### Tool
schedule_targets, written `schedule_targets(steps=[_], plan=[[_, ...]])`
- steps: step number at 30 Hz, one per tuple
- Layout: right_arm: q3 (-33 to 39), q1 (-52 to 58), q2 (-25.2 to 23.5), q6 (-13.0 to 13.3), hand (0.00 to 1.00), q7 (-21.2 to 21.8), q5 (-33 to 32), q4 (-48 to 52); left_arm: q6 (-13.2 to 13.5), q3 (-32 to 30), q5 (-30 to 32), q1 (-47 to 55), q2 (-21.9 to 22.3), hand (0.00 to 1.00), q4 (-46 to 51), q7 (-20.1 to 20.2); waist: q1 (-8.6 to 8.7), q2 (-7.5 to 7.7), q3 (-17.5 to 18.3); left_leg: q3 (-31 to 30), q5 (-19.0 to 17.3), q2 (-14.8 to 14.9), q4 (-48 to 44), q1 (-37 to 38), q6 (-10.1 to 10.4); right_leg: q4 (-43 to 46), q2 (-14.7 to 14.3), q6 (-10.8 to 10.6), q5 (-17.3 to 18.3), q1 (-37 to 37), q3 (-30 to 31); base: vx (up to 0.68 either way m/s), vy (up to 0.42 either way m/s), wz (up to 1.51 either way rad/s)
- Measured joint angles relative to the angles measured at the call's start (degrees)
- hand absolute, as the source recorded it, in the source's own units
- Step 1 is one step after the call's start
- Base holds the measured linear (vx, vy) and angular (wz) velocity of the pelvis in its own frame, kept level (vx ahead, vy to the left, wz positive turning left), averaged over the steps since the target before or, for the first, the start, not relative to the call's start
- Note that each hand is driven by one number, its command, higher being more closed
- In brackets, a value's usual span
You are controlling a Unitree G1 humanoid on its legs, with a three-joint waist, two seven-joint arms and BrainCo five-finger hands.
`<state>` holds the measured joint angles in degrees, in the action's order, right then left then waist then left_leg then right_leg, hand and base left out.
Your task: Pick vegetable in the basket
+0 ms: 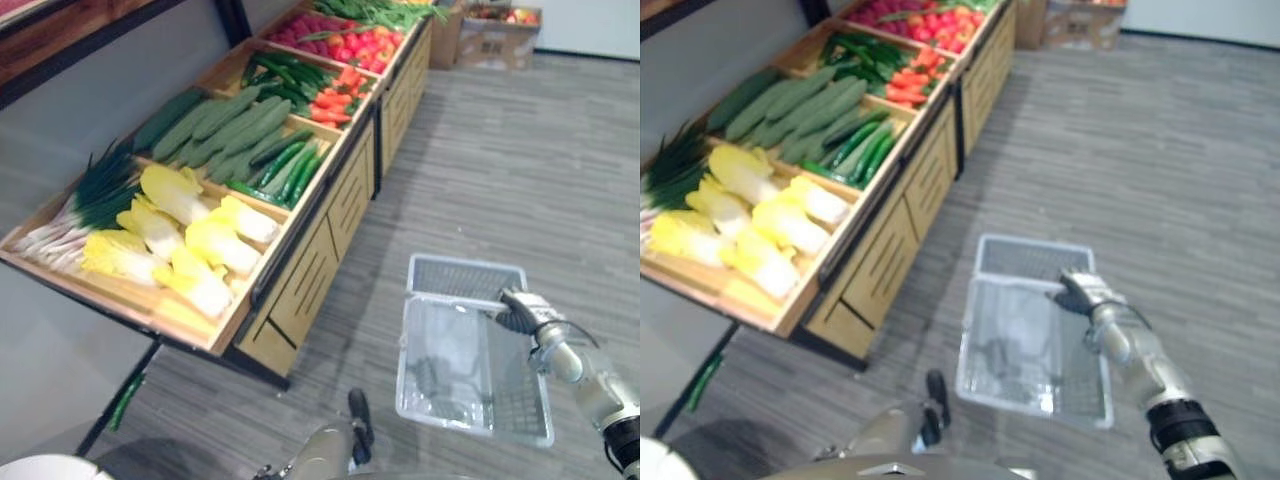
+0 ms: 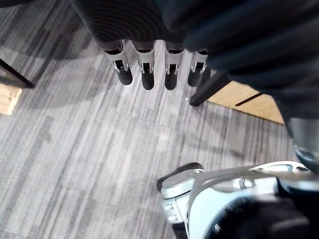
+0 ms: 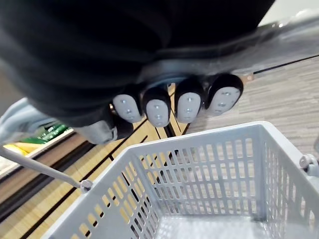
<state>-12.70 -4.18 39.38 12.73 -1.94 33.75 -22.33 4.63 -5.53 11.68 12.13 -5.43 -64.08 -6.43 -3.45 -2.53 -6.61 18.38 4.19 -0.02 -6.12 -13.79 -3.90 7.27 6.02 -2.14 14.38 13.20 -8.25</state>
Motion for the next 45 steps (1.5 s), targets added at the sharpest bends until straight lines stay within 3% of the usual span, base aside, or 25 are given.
schedule_targets(steps=[2, 3, 5, 7, 8, 11, 13, 15, 16, 20, 22, 23, 24, 25, 26, 27, 28, 30, 31, 33, 35, 37, 39, 42, 45], plan=[[-0.28, 0.02, -0.40, -0.03, 1.00, 0.00, 0.21, -0.72, 0.17, -0.25, 0.07, 0.21, -0.49, 0.00, -0.78, -0.03, -0.60, 0.86, 0.21, 0.23, -2.06, -2.78, 2.65, 3.45, -1.60, 15.59, 2.74, -1.06, 0.67, -5.58, 4.18, 0.52, 0.271, 0.12], [-0.47, 0.14, -1.92, 0.03, 1.00, -0.01, 0.65, -1.20, 0.00, 0.25, 0.10, 0.51, -1.36, 0.00, -1.16, -0.01, -0.18, 2.62, 0.12, 0.08, -2.96, -5.30, 5.21, 7.57, -2.26, 32.07, 4.45, -6.67, -2.28, -11.31, 7.29, 0.40, 0.184, 0.13], [-0.93, 0.05, -4.28, 0.31, 1.00, -0.13, 1.57, -1.21, -0.27, 1.96, 0.37, 1.21, -2.69, 0.00, -1.36, 0.05, 0.05, 3.96, 0.08, -0.37, -4.54, -6.44, 6.08, 11.30, -2.24, 45.34, 4.10, -12.08, -6.29, -16.23, 10.46, 0.40, 0.133, 0.13], [-1.36, 1.68, -5.04, 1.49, 1.00, -0.13, 2.34, -1.25, -0.88, 3.94, 0.43, 1.06, -3.67, 0.00, -1.63, -0.11, 0.87, 3.95, 0.20, -3.10, -6.88, -6.53, 5.76, 15.38, -2.60, 54.13, 4.04, -7.88, -3.89, -20.73, 8.02, 0.43, 0.100, 0.45], [-1.48, 2.13, -5.23, 1.76, 1.00, -0.13, 2.50, -1.74, -0.93, 4.56, 0.43, 0.84, -3.94, 0.00, -1.43, -0.07, 1.72, 3.94, 0.28, -5.11, -6.97, -6.38, 5.42, 17.00, -2.90, 53.64, 4.39, -5.63, -2.09, -22.50, 6.50, 0.32, 0.040, 0.75], [-1.14, 2.02, -5.49, 1.71, 1.00, -0.41, 2.52, -4.22, -0.95, 4.79, 0.32, -1.27, -4.37, 0.00, -0.77, -0.23, 3.30, 3.74, 0.44, -10.22, -7.28, -4.93, 3.96, 17.44, -2.41, 40.50, 5.06, -3.74, -0.97, -25.13, 4.73, 0.38, -0.035, 0.97], [-1.06, 1.64, -5.82, 1.35, 1.00, -0.52, 2.57, -6.52, -0.89, 4.60, 0.31, -1.94, -4.31, 0.00, 0.38, -0.31, 2.98, 3.48, 0.44, -13.02, -8.35, -3.42, 3.83, 18.14, -0.63, 29.47, 5.05, -3.85, -1.30, -25.82, 6.48, 0.29, -0.108, 0.79], [1.05, 1.77, -6.31, 1.21, 1.00, -0.74, 4.66, -8.94, -0.79, 4.37, 0.29, -2.83, -4.30, 0.00, 0.56, -0.59, 2.70, 3.53, 0.49, -17.08, -9.80, -1.61, 3.76, 18.37, 1.56, 18.62, 5.38, -4.56, -2.10, -26.74, 12.15, 0.25, -0.191, 0.83], [1.58, 1.92, -6.32, 1.21, 1.00, -0.78, 4.79, -9.53, -0.80, 4.23, 0.25, -2.98, -4.22, 0.00, 0.49, -0.78, 2.64, 3.56, 0.49, -18.14, -10.18, -1.19, 3.60, 18.37, 2.08, 17.09, 5.65, -4.83, -2.27, -27.11, 13.35, 0.25, -0.268, 0.88], [11.05, 6.87, -7.31, 1.02, 1.00, -2.34, 6.20, -12.48, -0.77, 2.17, -0.38, -3.24, -3.94, 0.00, 0.22, -2.00, 3.01, 4.52, 0.70, -27.23, -14.24, 1.57, -0.47, 17.64, 7.57, 15.40, 5.51, -5.57, -2.72, -27.86, 25.89, 0.27, -0.444, 1.06], [15.78, 9.46, -7.97, 0.10, 1.00, -2.83, 6.17, -13.40, -0.52, 0.27, -0.58, -2.54, -4.68, 0.00, 0.23, -2.36, 4.20, 6.83, 1.62, -31.60, -16.12, 1.97, -2.09, 16.89, 10.53, 14.21, 6.48, -9.23, -5.54, -26.69, 27.16, 0.26, -0.771, 1.26], [17.39, 10.12, -8.60, -0.24, 1.00, -2.92, 6.17, -14.51, -0.09, -1.88, -1.80, -1.86, -6.04, 0.00, 0.06, -2.53, 4.40, 8.74, 1.96, -33.65, -17.79, 3.03, -2.82, 16.58, 12.95, 12.90, 7.30, -13.28, -3.78, -25.56, 25.26, 0.11, -0.612, 0.78], [18.28, 9.84, -8.42, -0.82, 1.00, -2.91, 6.19, -15.63, -0.23, -3.29, -2.11, -2.21, -4.75, 0.00, -0.97, -2.70, 4.43, 6.92, 2.00, -34.79, -18.44, 5.96, -4.05, 15.36, 14.04, 13.72, 4.74, -12.59, -3.32, -25.78, 22.93, 0.10, -0.691, 0.85], [19.62, 10.13, -8.34, -1.75, 1.00, -3.19, 6.17, -16.85, -0.13, -4.69, -2.63, -1.96, -2.78, 0.00, -1.52, -2.80, 4.78, 3.86, 2.97, -36.15, -17.37, 10.40, -5.15, 12.64, 15.68, 13.77, 0.82, -9.79, -3.64, -26.32, 18.98, 0.05, -0.622, 0.68], [19.60, 10.21, -8.33, -2.84, 1.00, -3.20, 6.23, -17.93, -0.16, -6.19, -2.70, -1.72, -1.75, 0.00, -1.66, -2.90, 4.81, 2.88, 3.06, -36.15, -14.36, 13.07, -5.05, 11.46, 16.57, 15.73, -1.62, -7.68, -2.97, -27.10, 16.86, 0.05, -0.712, 0.78], [19.87, 10.56, -8.30, -3.34, 1.00, -3.32, 6.23, -18.67, -0.16, -7.23, -3.90, -1.66, -1.38, 0.00, -1.62, -3.21, 4.86, 2.84, 3.03, -35.62, -11.42, 13.71, -5.26, 10.33, 15.89, 17.06, -2.33, -6.64, -2.41, -27.56, 15.13, 0.01, -0.678, 0.85], [21.45, 11.67, -8.35, -3.96, 1.00, -3.86, 6.16, -19.00, -0.17, -8.46, -6.38, -1.70, -1.37, 0.00, -1.37, -3.42, 5.02, 3.88, 2.56, -31.27, -6.10, 14.04, -4.99, 8.80, 12.21, 17.88, -2.09, -4.78, -2.12, -27.73, 12.79, -0.01, -0.525, 0.78], [23.00, 12.54, -8.52, -4.09, 1.00, -4.75, 6.04, -18.99, -0.18, -9.12, -8.47, -1.67, -1.39, 0.00, -1.37, -3.54, 5.08, 4.08, 2.57, -24.58, -1.10, 14.61, -2.70, 8.80, 9.90, 17.09, -1.72, -3.43, -2.71, -27.50, 11.30, -0.06, -0.384, 0.59], [25.29, 13.29, -9.09, -4.42, 1.00, -5.33, 5.70, -18.99, -0.23, -10.74, -9.93, -1.60, -1.03, 0.00, -1.37, -3.64, 5.11, 3.86, 2.59, -14.89, 0.34, 15.38, -2.41, 9.09, 9.16, 15.47, -1.60, -1.47, -3.77, -27.09, 9.54, -0.09, -0.350, 0.46], [26.64, 14.55, -10.80, -4.98, 1.00, -5.36, 5.56, -19.00, -0.22, -12.45, -11.69, -1.61, -1.05, 0.00, -1.14, -4.41, 5.64, 3.65, 2.56, -7.64, -1.02, 14.71, -3.57, 10.40, 9.48, 12.63, -1.39, -0.23, -4.94, -25.58, 7.00, -0.11, -0.255, 0.60], [28.01, 16.18, -13.66, -5.00, 1.00, -5.37, 5.51, -19.00, -0.22, -14.02, -14.18, -1.67, -1.12, 0.00, -0.19, -4.82, 6.87, 3.67, 2.52, -4.26, -3.19, 12.76, -3.19, 12.11, 9.80, 8.64, -1.31, 0.20, -6.12, -23.39, 4.10, -0.14, -0.135, 0.85], [28.46, 17.31, -15.18, -4.99, 1.00, -5.38, 4.42, -19.00, -0.20, -14.94, -16.74, -1.75, -1.03, 0.00, 0.67, -5.12, 7.40, 3.41, 2.46, -3.65, -4.86, 10.62, -0.43, 13.96, 10.35, 6.01, -1.35, -0.54, -6.77, -22.73, 2.25, -0.16, -0.042, 0.67], [31.01, 18.04, -16.28, -5.02, 1.00, -5.52, 4.34, -19.20, -0.16, -17.38, -19.71, -2.00, -0.80, 0.00, 2.46, -7.13, 7.79, 1.26, 2.66, -3.46, -7.21, 10.29, 6.28, 15.32, 11.33, 2.98, -3.09, -1.43, -9.37, -23.01, 0.78, -0.14, 0.070, 0.46], [32.88, 18.51, -17.58, -4.98, 1.00, -5.73, 4.32, -19.10, 0.28, -21.35, -24.59, -2.85, -0.94, 0.00, 5.33, -9.75, 7.75, 1.21, 2.67, -3.34, -7.08, 8.85, 7.00, 13.88, 11.42, -3.90, -2.15, -1.64, -14.90, -21.13, 0.93, -0.11, 0.117, 0.15], [33.43, 19.53, -17.77, -5.00, 1.00, -5.98, 4.28, -19.11, 0.54, -22.67, -29.97, -3.66, -0.83, 0.00, 11.67, -12.11, 7.85, 0.95, 2.61, -3.34, -7.08, 7.93, 7.02, 14.09, 11.41, -6.97, -1.49, -2.05, -16.74, -19.23, 1.05, -0.01, 0.081, -0.01]])
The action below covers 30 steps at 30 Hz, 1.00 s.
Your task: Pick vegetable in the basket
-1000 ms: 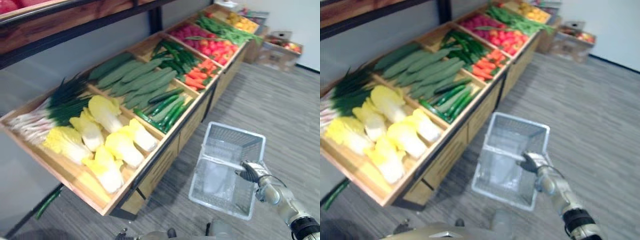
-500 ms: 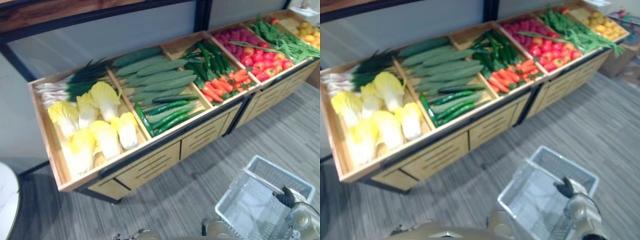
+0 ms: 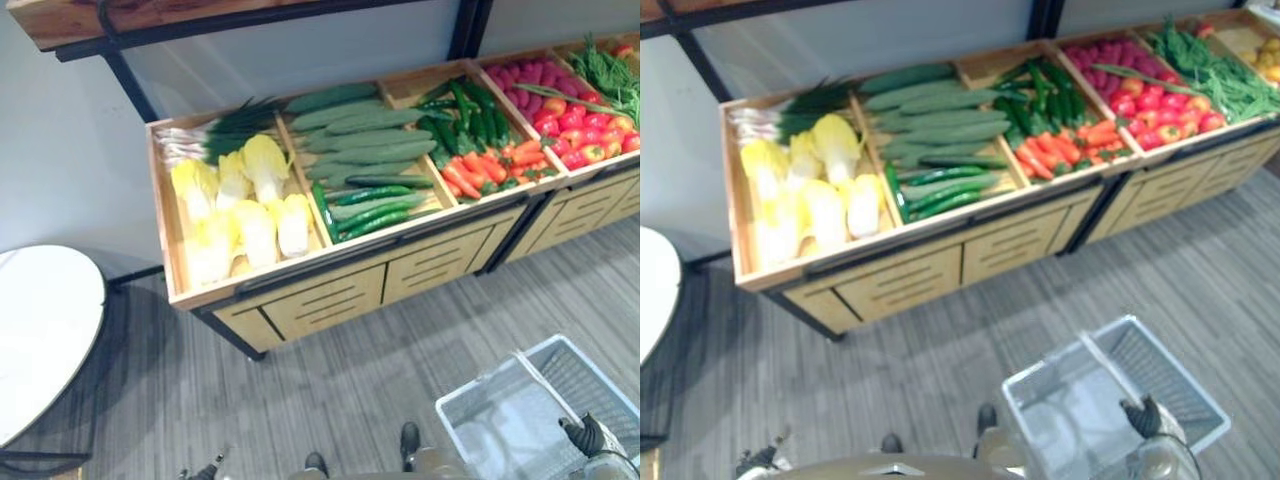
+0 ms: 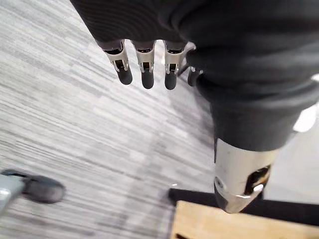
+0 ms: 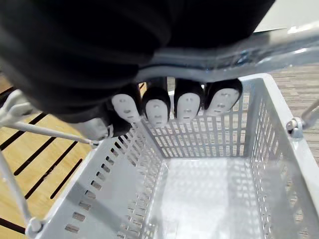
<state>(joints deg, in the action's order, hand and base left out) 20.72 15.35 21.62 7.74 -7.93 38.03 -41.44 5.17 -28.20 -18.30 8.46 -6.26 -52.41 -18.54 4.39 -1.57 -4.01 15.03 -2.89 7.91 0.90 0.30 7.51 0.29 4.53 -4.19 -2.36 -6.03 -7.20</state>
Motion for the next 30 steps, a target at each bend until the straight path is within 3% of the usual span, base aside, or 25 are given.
schedule_targets(steps=[8, 14, 20, 25, 30], plan=[[1.22, 0.52, 0.08, 0.04, 1.00, 0.75, 0.07, -0.03, 3.72, -1.24, -0.33, -3.74, -0.07, 0.00, 26.77, -3.89, 0.05, -0.34, 0.12, 1.67, 0.04, -0.69, -0.12, 1.40, -1.28, -0.36, 0.13, -0.44, -1.25, 0.25, 1.85, 0.08, 0.028, -0.12], [-0.65, -0.68, 0.28, 0.68, 1.00, 0.96, 0.15, 0.00, 4.26, -2.74, 4.08, -11.84, -2.72, 0.00, 33.79, -8.93, 0.25, 0.48, -0.39, 2.39, -0.36, -0.93, -0.13, 1.33, -1.80, -1.34, -0.12, -0.57, -1.63, 0.00, 2.84, 0.05, 0.004, -0.09], [-3.27, -1.98, 1.67, 1.72, 1.00, 1.01, 0.22, 0.13, 4.12, -3.94, 5.72, -18.68, -7.06, 0.00, 32.98, -14.16, 0.74, 1.09, -2.06, 3.44, -0.72, -1.32, -0.34, 0.56, -2.17, -2.26, -0.15, -0.75, -2.35, -1.00, 3.97, 0.00, -0.003, -0.10], [-5.82, -4.37, 3.39, 2.71, 1.00, 1.00, 0.22, 1.35, 2.88, -4.92, 5.96, -28.18, -14.61, 0.00, 20.16, -16.11, 1.90, 1.49, -4.79, 5.04, -1.01, -1.33, -1.42, -1.96, -2.21, -2.75, -0.15, -0.80, -3.69, -3.89, 5.47, -0.03, -0.011, -0.19], [-8.99, -7.75, 3.95, 2.95, 1.00, 0.84, 0.20, 2.76, 0.93, -4.77, 5.98, -36.97, -19.21, 0.00, 10.35, -16.22, 3.08, 3.13, -8.42, 6.52, -0.98, -1.65, -2.53, -6.15, -2.27, -5.65, -0.20, -0.62, -6.94, -7.52, 8.24, -0.03, -0.015, -0.24]])
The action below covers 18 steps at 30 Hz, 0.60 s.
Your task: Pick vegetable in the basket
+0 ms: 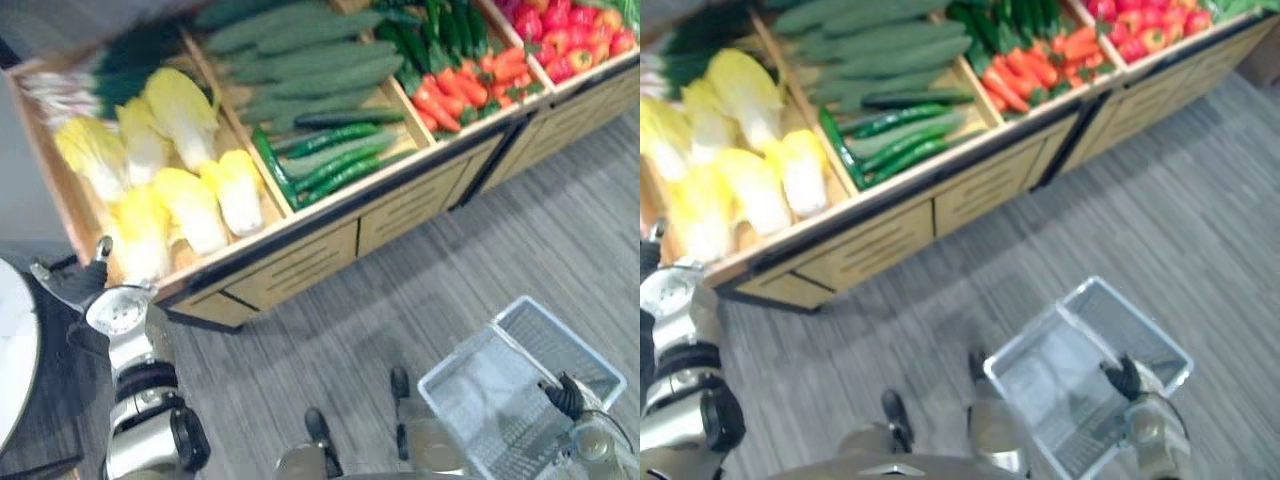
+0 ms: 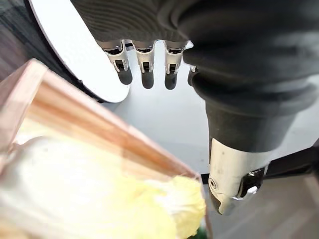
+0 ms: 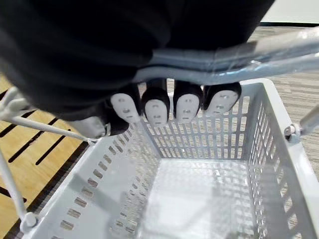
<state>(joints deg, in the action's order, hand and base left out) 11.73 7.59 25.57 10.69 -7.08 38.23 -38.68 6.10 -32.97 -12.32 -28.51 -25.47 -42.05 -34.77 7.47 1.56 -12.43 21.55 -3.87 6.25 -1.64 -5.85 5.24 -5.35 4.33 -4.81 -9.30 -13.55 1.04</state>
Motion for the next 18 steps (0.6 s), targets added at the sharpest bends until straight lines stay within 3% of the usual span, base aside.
schedule_targets(steps=[8, 18], plan=[[-2.53, -1.60, 0.07, 0.13, 1.00, -1.92, -0.39, 0.24, -1.38, 1.77, 0.29, -7.41, -3.80, 0.00, -8.40, -0.07, -0.03, 1.07, -3.60, -0.31, -0.02, 0.22, -0.08, -1.93, 0.04, -0.59, -0.20, -0.01, -1.14, -2.41, 2.00, 0.00, -0.031, -0.11], [-5.06, -3.63, 0.09, 1.74, 1.00, -3.04, -0.85, -0.12, -3.11, 6.22, 9.08, -10.44, -5.04, 0.00, -12.80, 1.51, -1.53, 1.16, -4.75, -0.52, -0.12, -0.61, -0.75, -3.28, -0.14, -0.63, 0.53, -0.30, -1.78, -3.54, 2.18, 0.00, -0.002, 0.00]])
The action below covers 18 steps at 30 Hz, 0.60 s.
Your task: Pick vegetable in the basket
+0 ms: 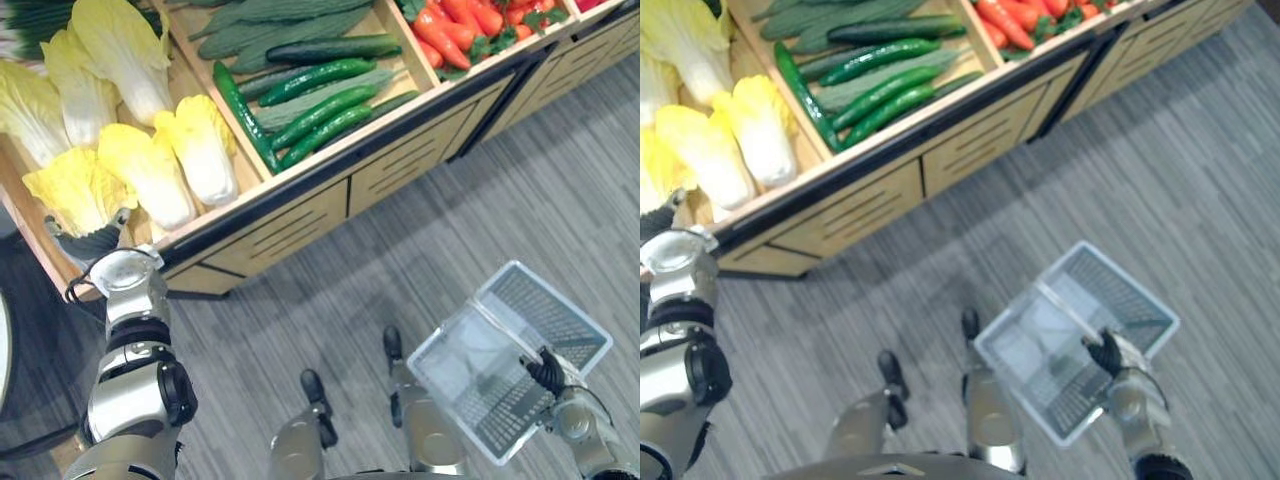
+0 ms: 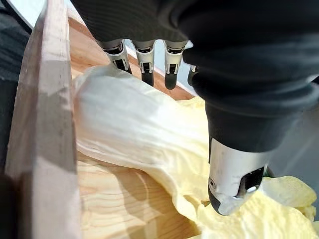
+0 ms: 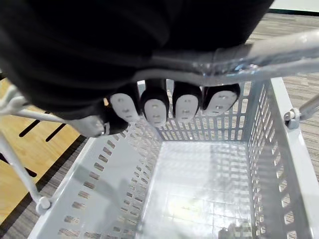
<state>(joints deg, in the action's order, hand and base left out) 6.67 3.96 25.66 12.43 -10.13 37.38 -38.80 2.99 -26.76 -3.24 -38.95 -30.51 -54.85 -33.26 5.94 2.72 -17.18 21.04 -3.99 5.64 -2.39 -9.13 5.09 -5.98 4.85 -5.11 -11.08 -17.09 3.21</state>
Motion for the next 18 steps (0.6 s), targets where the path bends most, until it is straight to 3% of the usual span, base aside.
schedule_targets(steps=[18], plan=[[-2.76, -0.35, 0.81, 0.36, 1.00, -0.83, -0.07, -0.11, -3.17, -3.61, 1.67, -1.80, -1.71, 0.00, -5.32, 2.89, -0.35, 0.05, -0.29, 0.50, -0.12, 0.03, -0.46, -0.61, 0.03, 0.08, 0.13, -0.15, -0.39, -0.86, 0.94, 0.00, -0.007, -0.01]])
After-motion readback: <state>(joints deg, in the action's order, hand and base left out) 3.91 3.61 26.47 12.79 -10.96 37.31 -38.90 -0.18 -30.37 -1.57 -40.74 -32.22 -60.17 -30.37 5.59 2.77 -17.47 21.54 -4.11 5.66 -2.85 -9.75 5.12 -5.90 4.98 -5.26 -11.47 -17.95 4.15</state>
